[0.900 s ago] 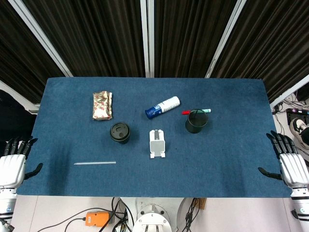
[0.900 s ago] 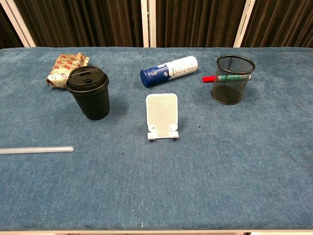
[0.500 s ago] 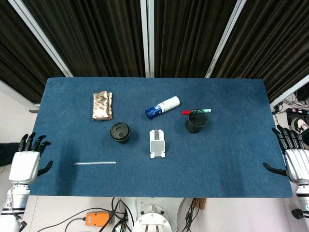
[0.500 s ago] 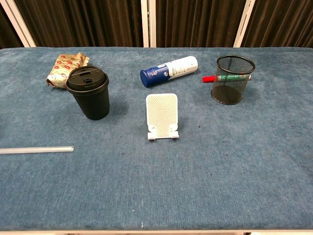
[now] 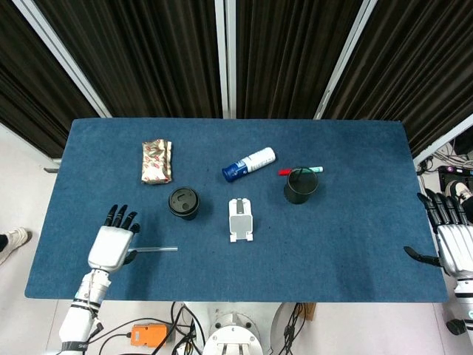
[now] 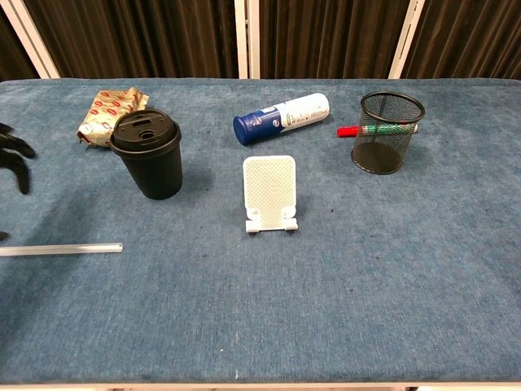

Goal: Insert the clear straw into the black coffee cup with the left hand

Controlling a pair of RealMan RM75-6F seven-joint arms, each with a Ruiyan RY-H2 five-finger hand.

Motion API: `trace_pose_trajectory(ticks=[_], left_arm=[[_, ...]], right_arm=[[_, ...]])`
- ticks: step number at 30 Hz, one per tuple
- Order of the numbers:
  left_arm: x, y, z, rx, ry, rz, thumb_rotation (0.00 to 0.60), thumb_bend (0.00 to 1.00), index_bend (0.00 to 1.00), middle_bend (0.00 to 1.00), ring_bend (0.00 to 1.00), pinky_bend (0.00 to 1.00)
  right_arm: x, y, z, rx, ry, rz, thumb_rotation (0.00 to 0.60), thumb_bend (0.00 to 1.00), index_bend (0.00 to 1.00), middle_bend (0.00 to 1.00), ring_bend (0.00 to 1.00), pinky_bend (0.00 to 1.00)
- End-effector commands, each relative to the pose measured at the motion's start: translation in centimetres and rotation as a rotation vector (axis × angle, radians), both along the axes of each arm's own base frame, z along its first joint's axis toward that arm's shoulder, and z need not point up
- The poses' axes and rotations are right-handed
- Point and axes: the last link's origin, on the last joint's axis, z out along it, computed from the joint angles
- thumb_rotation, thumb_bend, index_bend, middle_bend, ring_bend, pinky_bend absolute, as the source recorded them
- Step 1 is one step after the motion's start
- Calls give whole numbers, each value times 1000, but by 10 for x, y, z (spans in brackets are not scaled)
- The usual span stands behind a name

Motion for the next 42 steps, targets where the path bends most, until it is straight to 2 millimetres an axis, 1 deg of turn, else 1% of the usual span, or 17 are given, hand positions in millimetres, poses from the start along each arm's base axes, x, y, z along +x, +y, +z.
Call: trace_pose_trajectory(ticks=[1, 6, 14, 17, 32, 35, 37, 40, 42], left_arm=[[9, 3, -18, -42, -8, 17, 600, 162, 412, 175, 45, 0], [12, 2, -31, -61, -9, 46, 600, 190, 444, 175, 42, 0], [12, 1, -42, -81, -2, 70, 600, 209, 480, 175, 24, 0], [10, 1, -45, -86, -5, 79, 600, 231, 491, 175, 3, 0], [0, 4, -51, -103, -2, 96, 600, 316, 524, 191, 3, 0], [-3, 4, -50, -93, -20, 94, 600, 344, 560, 214, 13, 0], [-4, 4, -45, -81, -53, 97, 600, 362, 581, 227, 20, 0], [-4, 4, -31, -39, -145, 104, 600, 376, 588, 233, 23, 0], [-2, 6, -15, -1, -253, 114, 600, 388, 588, 233, 23, 0]], right_arm=[[0, -1, -1, 4, 1, -4, 600, 221, 0, 66, 0, 25], [-2, -2, -3, 10, 2, -15, 600, 221, 0, 66, 0, 25], [-4, -2, -6, 15, -5, -27, 600, 221, 0, 66, 0, 24], [-5, -2, -8, 18, -8, -31, 600, 222, 0, 66, 0, 25], [-6, -3, -10, 21, -11, -36, 600, 221, 0, 66, 0, 25], [-6, -2, -10, 21, -10, -37, 600, 221, 0, 66, 0, 25], [-6, -2, -10, 21, -10, -38, 600, 222, 0, 66, 0, 25], [-6, -1, -10, 22, -7, -42, 600, 221, 0, 66, 0, 25], [-7, -1, -12, 31, -5, -46, 600, 221, 0, 66, 0, 25]])
